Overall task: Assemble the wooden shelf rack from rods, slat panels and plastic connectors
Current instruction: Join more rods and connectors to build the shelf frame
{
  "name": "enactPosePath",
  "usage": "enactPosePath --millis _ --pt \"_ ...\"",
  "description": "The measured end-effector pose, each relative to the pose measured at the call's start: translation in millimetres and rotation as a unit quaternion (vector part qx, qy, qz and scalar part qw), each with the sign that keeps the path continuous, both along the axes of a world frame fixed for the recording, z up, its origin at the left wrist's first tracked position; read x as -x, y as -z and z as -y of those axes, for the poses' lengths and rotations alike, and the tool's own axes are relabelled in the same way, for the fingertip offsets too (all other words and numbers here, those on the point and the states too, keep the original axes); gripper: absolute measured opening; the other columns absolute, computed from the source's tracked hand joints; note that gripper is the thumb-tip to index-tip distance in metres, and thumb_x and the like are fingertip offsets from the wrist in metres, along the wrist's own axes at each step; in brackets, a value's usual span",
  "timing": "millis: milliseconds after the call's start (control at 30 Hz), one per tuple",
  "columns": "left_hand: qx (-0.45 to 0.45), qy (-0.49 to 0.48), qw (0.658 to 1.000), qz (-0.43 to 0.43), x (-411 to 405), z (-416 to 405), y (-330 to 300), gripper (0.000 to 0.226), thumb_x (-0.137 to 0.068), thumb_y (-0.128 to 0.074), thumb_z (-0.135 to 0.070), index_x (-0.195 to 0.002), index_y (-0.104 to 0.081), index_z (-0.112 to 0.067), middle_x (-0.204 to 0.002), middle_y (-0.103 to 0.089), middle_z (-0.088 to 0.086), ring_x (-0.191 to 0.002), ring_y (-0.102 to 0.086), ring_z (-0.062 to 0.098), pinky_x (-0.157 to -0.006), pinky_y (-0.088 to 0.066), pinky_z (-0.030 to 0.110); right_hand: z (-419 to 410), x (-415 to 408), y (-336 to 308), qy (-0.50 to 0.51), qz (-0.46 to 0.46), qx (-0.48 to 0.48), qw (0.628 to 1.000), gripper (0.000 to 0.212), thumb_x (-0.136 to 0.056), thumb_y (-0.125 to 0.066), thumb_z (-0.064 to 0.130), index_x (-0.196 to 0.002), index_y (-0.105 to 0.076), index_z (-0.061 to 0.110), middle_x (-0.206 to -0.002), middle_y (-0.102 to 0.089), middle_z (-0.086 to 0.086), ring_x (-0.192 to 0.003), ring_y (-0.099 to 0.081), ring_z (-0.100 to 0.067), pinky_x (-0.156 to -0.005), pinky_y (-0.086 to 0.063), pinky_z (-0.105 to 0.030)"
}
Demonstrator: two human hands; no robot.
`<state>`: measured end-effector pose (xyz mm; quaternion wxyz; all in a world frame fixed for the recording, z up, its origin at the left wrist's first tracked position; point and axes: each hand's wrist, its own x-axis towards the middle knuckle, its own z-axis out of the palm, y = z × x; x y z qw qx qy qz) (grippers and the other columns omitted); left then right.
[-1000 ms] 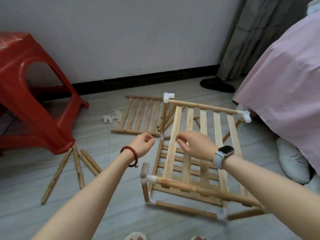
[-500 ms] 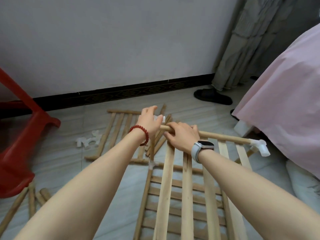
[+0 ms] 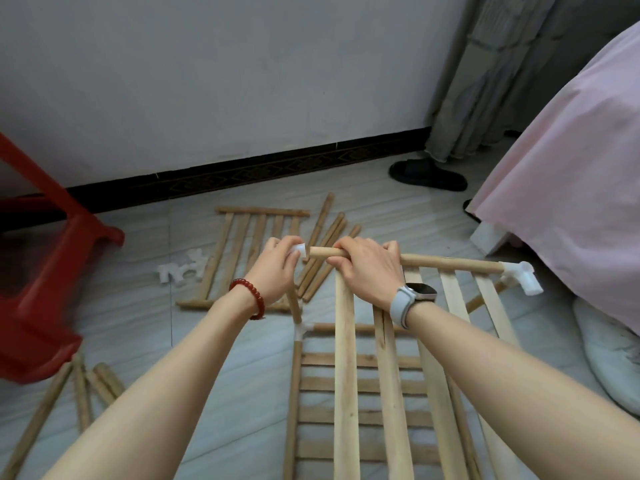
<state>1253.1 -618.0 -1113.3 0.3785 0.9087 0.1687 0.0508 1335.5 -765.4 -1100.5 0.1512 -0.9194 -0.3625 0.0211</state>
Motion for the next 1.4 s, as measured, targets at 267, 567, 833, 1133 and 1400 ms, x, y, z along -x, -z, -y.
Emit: enactPosePath --millis 267,567,833,1133,1400 --pt "-0.012 0.023 1.000 -0.001 3.6 13.2 -1.8 0.032 -0.100 -0.033 -0.016 -0.129 -0.042 -0.007 -0.109 -0.034 0.005 -0.085 -0.042 0.013 -0.072 -0.027 0.012 -2.0 8.9 -1.3 -0.018 0.003 0.030 0.999 0.024 -0.098 -0.036 0.040 -0.109 -0.054 0.030 -0.103 -0.059 0.008 -0.101 -0.050 -0.016 -0.083 -0.025 -0.037" --pt "0.369 -0.149 0.915 0.068 7.6 12.4 3.4 0.020 -0.099 -0.040 -0.018 -0.115 -0.049 -0.009 -0.094 -0.052 0.007 -0.068 -0.053 0.014 -0.046 -0.044 0.014 4.4 10.6 -21.8 -0.055 -0.069 0.062 0.994 0.034 -0.101 -0.024 0.029 -0.086 -0.052 0.017 -0.072 -0.052 0.002 -0.074 -0.051 -0.023 -0.077 -0.035 -0.036" --pt "0.377 -0.109 0.918 0.059 21.7 14.1 11.3 0.046 -0.099 -0.033 -0.020 -0.058 -0.044 -0.005 -0.040 -0.049 0.001 -0.041 -0.045 0.015 -0.046 -0.040 0.017 -6.2 22.7 -13.1 -0.041 0.017 0.103 0.994 0.034 -0.097 -0.029 0.027 -0.077 -0.054 0.019 -0.086 -0.065 -0.010 -0.078 -0.055 -0.032 -0.064 -0.030 -0.032" --pt "0.346 -0.028 0.938 0.007 18.6 14.9 16.0 0.052 -0.099 -0.033 -0.016 -0.049 -0.044 -0.006 -0.035 -0.046 0.002 -0.037 -0.042 0.013 -0.046 -0.036 0.023 -5.4 29.4 -4.5 -0.120 0.075 0.103 0.985 0.028 -0.101 -0.026 0.024 -0.086 -0.048 0.016 -0.088 -0.067 -0.010 -0.072 -0.055 -0.033 -0.060 -0.028 -0.033" --pt "0.330 -0.082 0.939 0.049 13.9 17.9 21.4 0.051 -0.100 -0.031 -0.017 -0.052 -0.044 -0.005 -0.035 -0.045 0.000 -0.039 -0.042 0.011 -0.048 -0.037 0.019 -11.5 24.4 5.8 -0.097 0.101 0.107 0.984 0.041 -0.101 -0.022 0.029 -0.095 -0.059 0.012 -0.089 -0.069 -0.011 -0.081 -0.061 -0.034 -0.059 -0.023 -0.033"
